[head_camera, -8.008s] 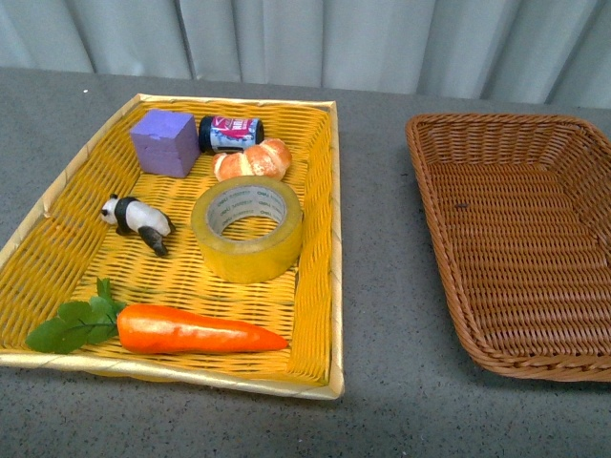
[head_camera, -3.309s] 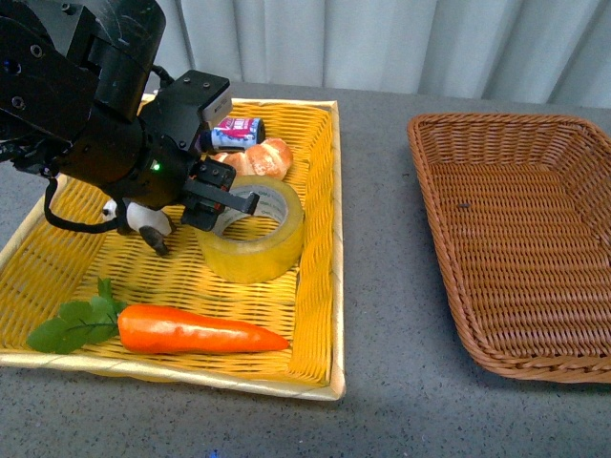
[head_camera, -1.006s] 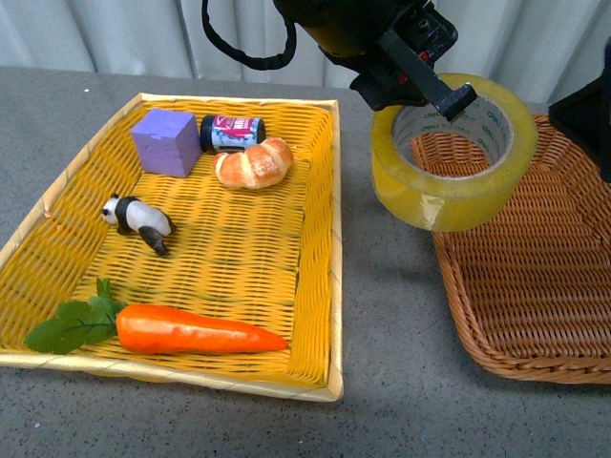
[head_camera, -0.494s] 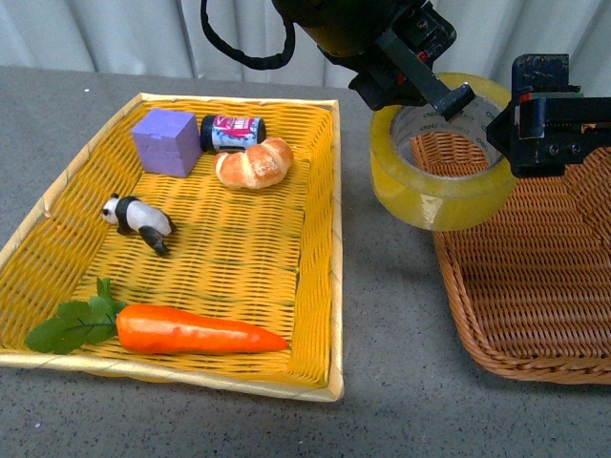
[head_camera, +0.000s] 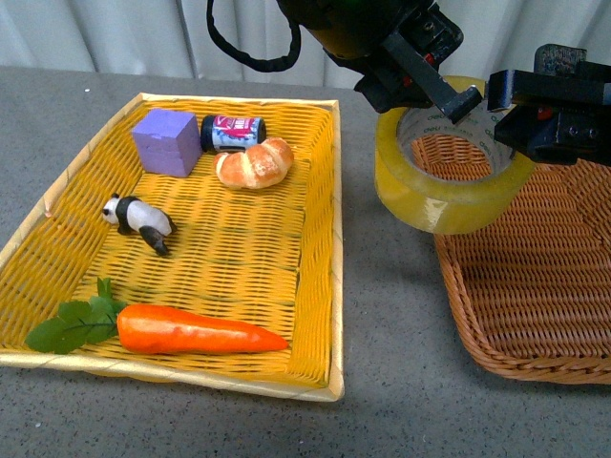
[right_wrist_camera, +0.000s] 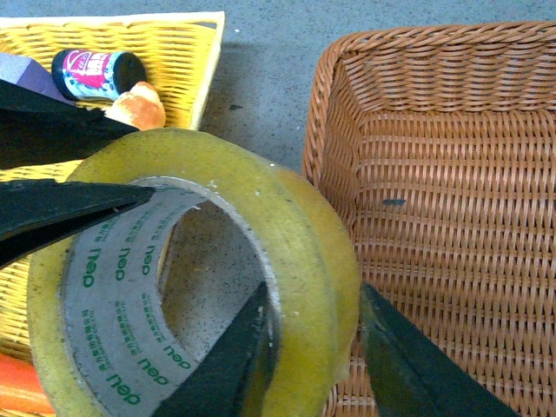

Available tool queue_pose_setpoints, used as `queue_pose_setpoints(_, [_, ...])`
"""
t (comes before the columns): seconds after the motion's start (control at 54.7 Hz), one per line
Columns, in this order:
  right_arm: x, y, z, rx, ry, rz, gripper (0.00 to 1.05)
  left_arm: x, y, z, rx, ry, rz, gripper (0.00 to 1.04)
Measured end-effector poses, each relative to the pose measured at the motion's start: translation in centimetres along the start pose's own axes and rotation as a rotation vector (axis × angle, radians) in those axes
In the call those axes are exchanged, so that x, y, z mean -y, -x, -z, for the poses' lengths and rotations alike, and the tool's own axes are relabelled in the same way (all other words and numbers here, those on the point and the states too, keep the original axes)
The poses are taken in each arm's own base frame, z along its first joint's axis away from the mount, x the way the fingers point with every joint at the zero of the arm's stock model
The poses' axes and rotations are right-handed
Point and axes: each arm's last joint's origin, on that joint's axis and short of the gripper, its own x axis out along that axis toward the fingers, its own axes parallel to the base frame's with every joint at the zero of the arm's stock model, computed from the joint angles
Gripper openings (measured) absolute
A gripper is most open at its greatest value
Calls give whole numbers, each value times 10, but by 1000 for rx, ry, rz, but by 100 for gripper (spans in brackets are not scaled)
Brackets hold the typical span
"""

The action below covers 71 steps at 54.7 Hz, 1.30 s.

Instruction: Move tape to another basket

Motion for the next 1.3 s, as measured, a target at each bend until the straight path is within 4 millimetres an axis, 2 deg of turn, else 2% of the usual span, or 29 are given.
queue_pose_setpoints(0.091, [0, -2, 2, -13, -23, 13, 16, 0, 0, -1, 7, 10, 9, 14])
queue_pose_setpoints(0.219, [1, -3, 3, -20, -37, 19, 15, 2, -1, -2, 15, 19, -23, 14])
queue_pose_setpoints(0.256, [3, -3, 1, -17, -30, 16, 14, 2, -2, -3, 24, 43, -46, 17])
queue_pose_setpoints(0.421, [10, -6, -2, -9, -47, 65, 14, 3, 4, -5, 28, 139, -141, 43])
queue_pose_setpoints(0.494, [18, -9, -1, -18, -64, 89, 14, -3, 14, -4, 60, 194, -170, 59])
queue_pose_setpoints(0.567, [29, -9, -1, -18, -85, 119, 14, -8, 21, 1, 75, 241, -215, 75])
queue_pose_setpoints(0.731, [53, -8, -2, -13, -128, 176, 14, -30, 27, 23, 74, 398, -455, 100])
queue_pose_setpoints(0.878, [87, -16, 9, -31, -160, 250, 14, -54, 40, 59, 79, 620, -702, 98])
queue_pose_setpoints(1.042, [103, -32, 27, -82, -154, 272, 14, -55, 46, 88, 66, 723, -822, 98])
queue_pose_setpoints(1.298, [107, -46, 40, -121, -145, 251, 14, -49, 57, 94, 99, 750, -899, 98])
